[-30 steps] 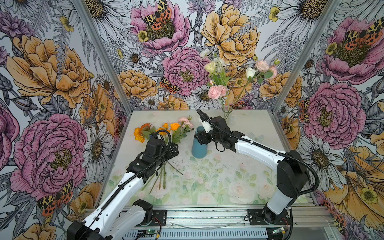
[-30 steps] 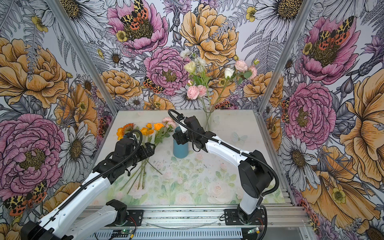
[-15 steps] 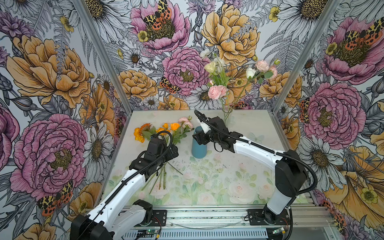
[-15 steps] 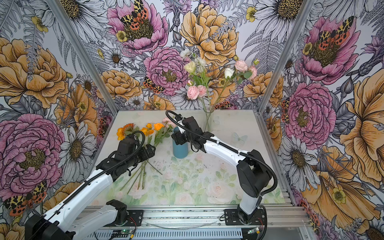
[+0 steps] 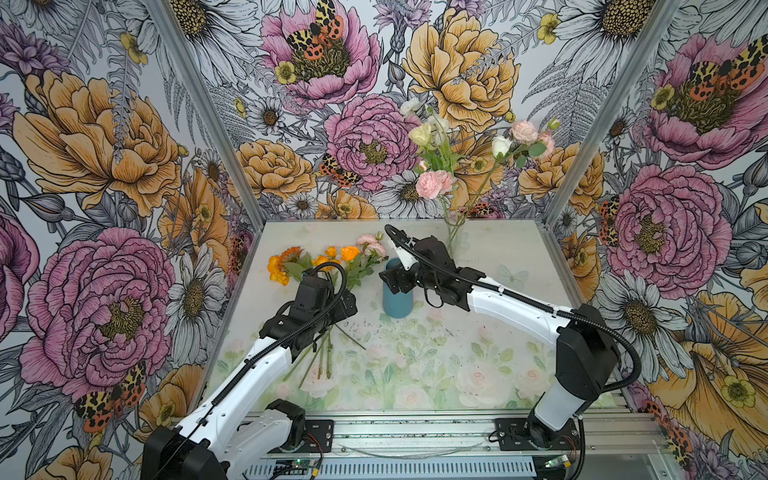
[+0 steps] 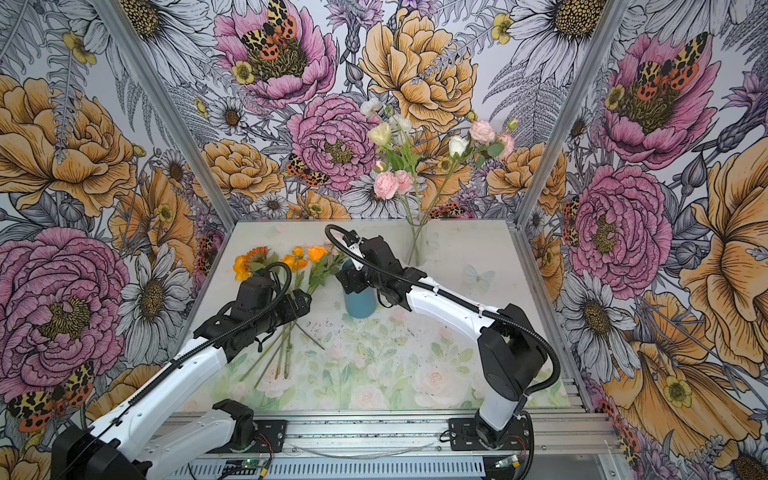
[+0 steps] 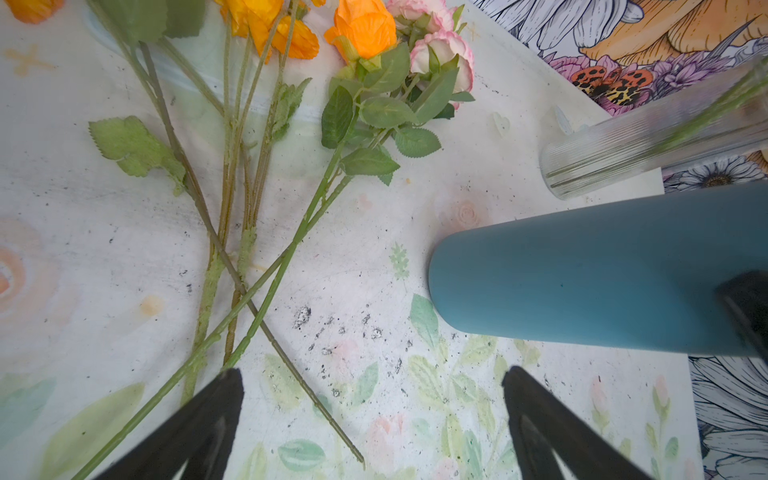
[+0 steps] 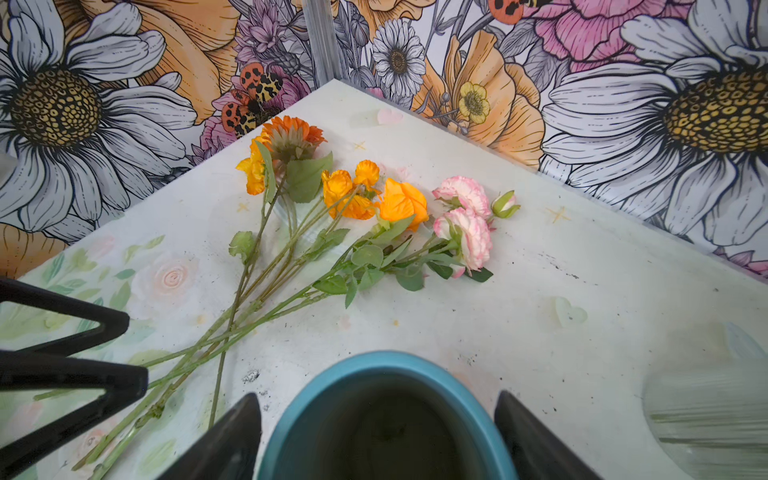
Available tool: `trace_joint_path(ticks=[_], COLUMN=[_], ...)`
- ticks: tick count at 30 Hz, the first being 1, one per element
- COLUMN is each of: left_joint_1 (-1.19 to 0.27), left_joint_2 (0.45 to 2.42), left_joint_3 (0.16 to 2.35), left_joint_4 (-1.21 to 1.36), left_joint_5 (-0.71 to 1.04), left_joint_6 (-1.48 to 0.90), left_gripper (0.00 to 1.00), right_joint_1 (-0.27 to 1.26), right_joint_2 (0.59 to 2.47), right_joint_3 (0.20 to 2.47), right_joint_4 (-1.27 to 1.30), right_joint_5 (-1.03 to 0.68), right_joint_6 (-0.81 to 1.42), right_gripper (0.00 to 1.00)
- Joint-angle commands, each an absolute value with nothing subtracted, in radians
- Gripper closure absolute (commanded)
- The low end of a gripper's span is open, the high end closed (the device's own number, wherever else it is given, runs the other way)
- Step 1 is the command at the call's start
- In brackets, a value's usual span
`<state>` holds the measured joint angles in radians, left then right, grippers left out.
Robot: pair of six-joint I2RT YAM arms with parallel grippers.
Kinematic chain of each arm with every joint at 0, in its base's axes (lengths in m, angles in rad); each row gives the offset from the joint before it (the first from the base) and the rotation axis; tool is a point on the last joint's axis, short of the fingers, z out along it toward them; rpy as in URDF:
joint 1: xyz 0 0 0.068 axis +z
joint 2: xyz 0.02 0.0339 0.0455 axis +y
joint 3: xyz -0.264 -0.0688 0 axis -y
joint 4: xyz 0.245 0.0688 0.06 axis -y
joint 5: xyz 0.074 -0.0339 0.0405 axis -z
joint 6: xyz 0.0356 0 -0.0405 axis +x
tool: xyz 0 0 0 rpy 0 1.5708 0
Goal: Arrange the flowers into the vase
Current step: 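Release the teal vase and withdraw the right gripper while the left lowers onto the bunch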
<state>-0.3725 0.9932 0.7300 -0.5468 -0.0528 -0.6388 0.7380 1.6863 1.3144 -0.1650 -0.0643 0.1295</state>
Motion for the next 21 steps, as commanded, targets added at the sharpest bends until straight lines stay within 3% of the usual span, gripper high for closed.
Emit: trace_joint_path(ticks=[1, 6, 13, 18, 21], left_joint_1=[-0.359, -0.322, -0.322, -0.312, -0.294], left_joint_2=[1.014, 1.117, 1.346, 1.469, 1.56], left_joint_3=[0.734, 0.763, 0.884, 0.998, 1.064], left_joint_4=[-0.55, -0.551, -0.578, -0.598, -0.615], left_joint_5=[-0.049, 0.007, -0.04, -0.111, -0.111], left_joint_6=[-0.625, -0.616, -0.52, -0.464, -0.416], left_gripper=[0.01, 0.08, 0.47, 0.5, 0.55], right_joint_1=[0.747, 0.747, 0.74, 0.73, 0.73], right_joint_2=[1.645, 1.626, 1.529, 1.396, 1.312], right_joint_3=[1.294, 1.301, 1.376, 1.356, 1.287], right_joint_4=[-0.124, -0.125, -0.215, -0.355, -0.423], right_joint_5=[-0.041, -0.021, 0.047, 0.064, -0.041], right_joint_6=[0.12, 0.104, 0.064, 0.127, 0.206], right_gripper=[0.11, 0.09, 0.06, 0.01, 0.01])
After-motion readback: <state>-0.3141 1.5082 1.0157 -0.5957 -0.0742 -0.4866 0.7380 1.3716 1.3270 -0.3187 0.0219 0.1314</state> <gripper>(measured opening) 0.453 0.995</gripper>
